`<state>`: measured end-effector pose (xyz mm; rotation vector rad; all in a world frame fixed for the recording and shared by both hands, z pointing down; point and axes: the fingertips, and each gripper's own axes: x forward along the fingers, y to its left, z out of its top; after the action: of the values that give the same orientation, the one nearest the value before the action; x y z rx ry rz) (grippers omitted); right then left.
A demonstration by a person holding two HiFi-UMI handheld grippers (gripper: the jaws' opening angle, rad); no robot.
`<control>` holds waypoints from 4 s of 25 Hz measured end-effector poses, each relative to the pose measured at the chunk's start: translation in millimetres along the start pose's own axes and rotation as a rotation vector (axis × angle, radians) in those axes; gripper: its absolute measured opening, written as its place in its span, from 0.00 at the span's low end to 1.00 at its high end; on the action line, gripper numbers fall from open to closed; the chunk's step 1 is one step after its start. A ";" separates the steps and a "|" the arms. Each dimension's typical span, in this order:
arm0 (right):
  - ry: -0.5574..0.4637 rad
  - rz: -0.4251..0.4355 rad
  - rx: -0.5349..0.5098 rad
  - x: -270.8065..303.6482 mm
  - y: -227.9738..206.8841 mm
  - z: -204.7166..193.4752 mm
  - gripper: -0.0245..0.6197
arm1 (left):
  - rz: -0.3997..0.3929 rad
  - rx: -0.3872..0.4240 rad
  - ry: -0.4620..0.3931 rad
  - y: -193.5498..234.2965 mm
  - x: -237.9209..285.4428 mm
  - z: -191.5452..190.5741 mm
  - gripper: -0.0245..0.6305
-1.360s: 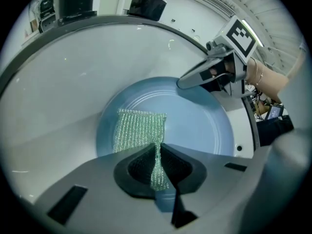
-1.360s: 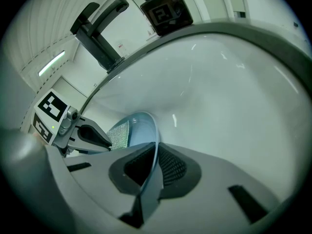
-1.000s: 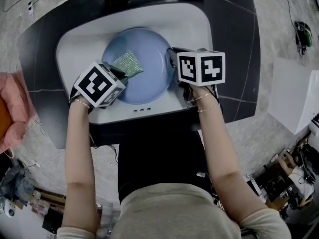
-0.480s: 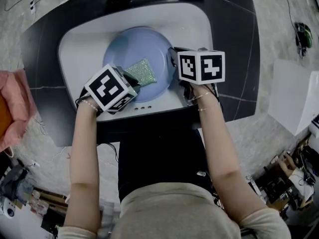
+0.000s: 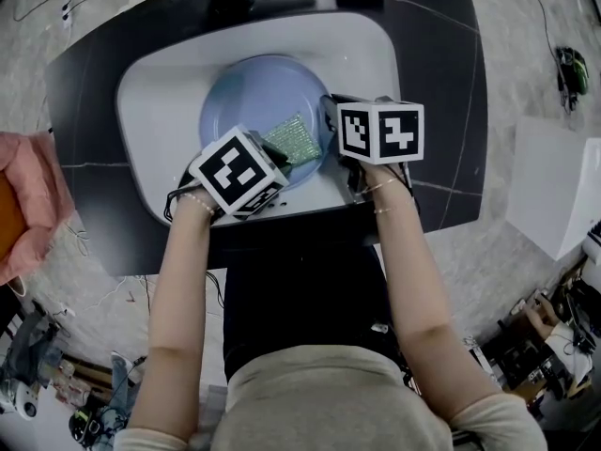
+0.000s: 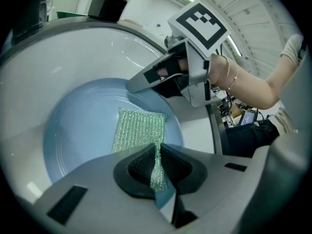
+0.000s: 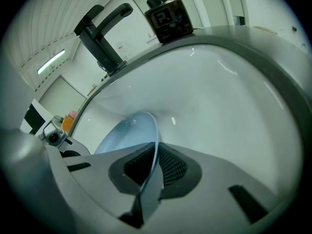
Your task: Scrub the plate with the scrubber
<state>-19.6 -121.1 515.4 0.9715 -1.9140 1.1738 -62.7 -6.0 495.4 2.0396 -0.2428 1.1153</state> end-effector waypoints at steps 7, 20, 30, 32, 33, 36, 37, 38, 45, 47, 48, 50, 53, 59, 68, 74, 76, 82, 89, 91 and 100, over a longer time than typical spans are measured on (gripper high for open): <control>-0.005 -0.005 0.003 -2.0 0.3 1.6 0.09 | 0.015 -0.090 -0.118 6.9 4.4 24.1 0.11; 0.004 -0.007 -0.003 2.3 -0.1 -4.0 0.09 | 0.056 -0.117 -0.186 37.4 4.4 42.1 0.11; 0.019 0.001 0.003 5.7 -1.4 -4.7 0.09 | 0.009 -0.110 -0.184 56.0 -0.6 40.3 0.11; 0.024 0.001 0.003 6.4 -1.5 -5.0 0.09 | 0.039 -0.131 -0.191 65.2 -3.7 38.3 0.11; 0.026 0.001 0.003 6.8 -1.3 -5.3 0.09 | 0.057 -0.144 -0.194 70.0 -5.5 36.6 0.11; 0.029 0.001 0.006 7.1 -0.5 -6.6 0.09 | 0.112 -0.172 -0.194 82.6 -11.1 31.4 0.11; 0.030 0.000 0.007 7.1 -0.5 -6.6 0.09 | 0.133 -0.177 -0.193 87.0 -13.0 29.9 0.11; 0.030 0.000 0.007 7.1 -0.5 -6.5 0.09 | 0.154 -0.181 -0.190 91.3 -14.8 28.2 0.11; 0.026 0.001 0.005 7.7 -0.4 -6.3 0.09 | 0.226 -0.212 -0.151 104.3 -24.6 10.1 0.11; 0.025 0.001 0.004 8.1 -0.9 -5.6 0.09 | 0.226 -0.218 -0.144 104.1 -25.5 5.9 0.11; 0.025 0.001 0.005 8.2 -1.0 -5.4 0.09 | 0.223 -0.221 -0.139 103.5 -25.9 3.7 0.11; 0.023 0.003 0.007 8.2 -0.6 -4.7 0.09 | 0.216 -0.225 -0.125 101.1 -26.9 -1.6 0.11; 0.018 0.006 0.005 6.7 0.0 -2.1 0.09 | 0.195 -0.218 -0.093 93.0 -27.3 -9.7 0.11; 0.012 0.005 -0.005 4.6 0.7 3.4 0.09 | 0.168 -0.168 -0.027 75.1 -25.0 -22.2 0.11; 0.013 -0.003 -0.014 4.2 0.2 5.5 0.08 | 0.151 -0.104 0.048 52.0 -18.9 -28.2 0.11; 0.008 -0.008 -0.015 3.7 -0.7 8.1 0.08 | 0.143 -0.048 0.055 43.3 -14.1 -21.0 0.11; 0.007 -0.010 -0.015 3.4 -1.0 8.0 0.08 | 0.130 -0.027 0.058 40.2 -12.2 -18.4 0.11; 0.010 -0.011 -0.014 4.1 -2.0 6.9 0.08 | 0.090 -0.007 0.030 32.8 -7.5 -7.0 0.11; 0.012 -0.011 -0.009 4.7 -3.0 5.8 0.08 | 0.097 -0.030 -0.022 28.9 -1.4 10.0 0.11; 0.013 -0.012 -0.008 5.0 -3.5 5.8 0.08 | 0.101 -0.035 -0.033 31.0 -0.3 15.0 0.11; 0.029 -0.020 -0.016 5.7 -3.7 3.6 0.08 | 0.095 -0.085 -0.109 37.9 2.1 31.0 0.11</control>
<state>-19.8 -126.9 520.4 0.9575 -1.8838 1.1539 -60.7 -53.3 508.1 2.0330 -0.4382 1.0343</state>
